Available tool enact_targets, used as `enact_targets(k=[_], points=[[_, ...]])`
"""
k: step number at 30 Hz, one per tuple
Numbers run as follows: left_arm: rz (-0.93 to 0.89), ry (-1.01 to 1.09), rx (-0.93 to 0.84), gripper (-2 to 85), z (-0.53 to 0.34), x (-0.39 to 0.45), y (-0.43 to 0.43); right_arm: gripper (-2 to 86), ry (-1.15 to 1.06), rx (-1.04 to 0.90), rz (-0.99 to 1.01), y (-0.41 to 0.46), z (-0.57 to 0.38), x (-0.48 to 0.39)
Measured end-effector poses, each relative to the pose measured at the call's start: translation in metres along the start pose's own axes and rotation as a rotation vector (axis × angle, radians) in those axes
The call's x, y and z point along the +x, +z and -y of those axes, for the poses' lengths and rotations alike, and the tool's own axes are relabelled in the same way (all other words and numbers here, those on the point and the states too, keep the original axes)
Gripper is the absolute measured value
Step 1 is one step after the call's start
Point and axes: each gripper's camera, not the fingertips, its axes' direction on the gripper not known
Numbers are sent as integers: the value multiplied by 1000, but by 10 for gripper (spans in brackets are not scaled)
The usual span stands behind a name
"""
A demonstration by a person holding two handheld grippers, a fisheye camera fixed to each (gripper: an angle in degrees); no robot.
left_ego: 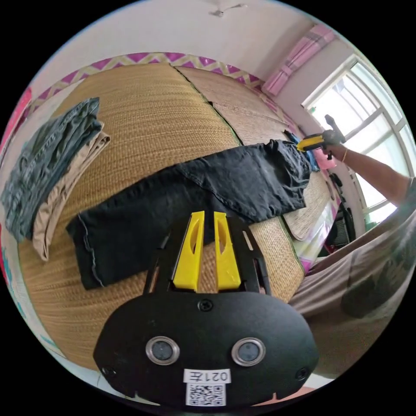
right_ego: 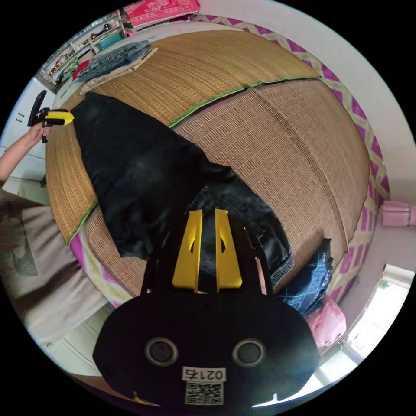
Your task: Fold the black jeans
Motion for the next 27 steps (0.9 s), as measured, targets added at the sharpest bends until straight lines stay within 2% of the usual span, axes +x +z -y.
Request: enact_targets(k=[5,9,14,19,21,27], points=[[108,43,-81,33,86,20,21,90,-156,-20,-43,-3,16,34],[134,47,-107,25,124,28,31,92,-260,-60,3,4,30,55],[151,66,-158,21,163,29,49,31,-317,-128,94,7,33,64],[154,93,-165,20,186,28,53,6,-331,-37,95,-34,-3,57],[151,103,-151,20,193,29,51,3,-341,47,60,-61,-33,44],[139,121,-136,19,213,40,50,0,-336,118,-39,-89,-87,17]])
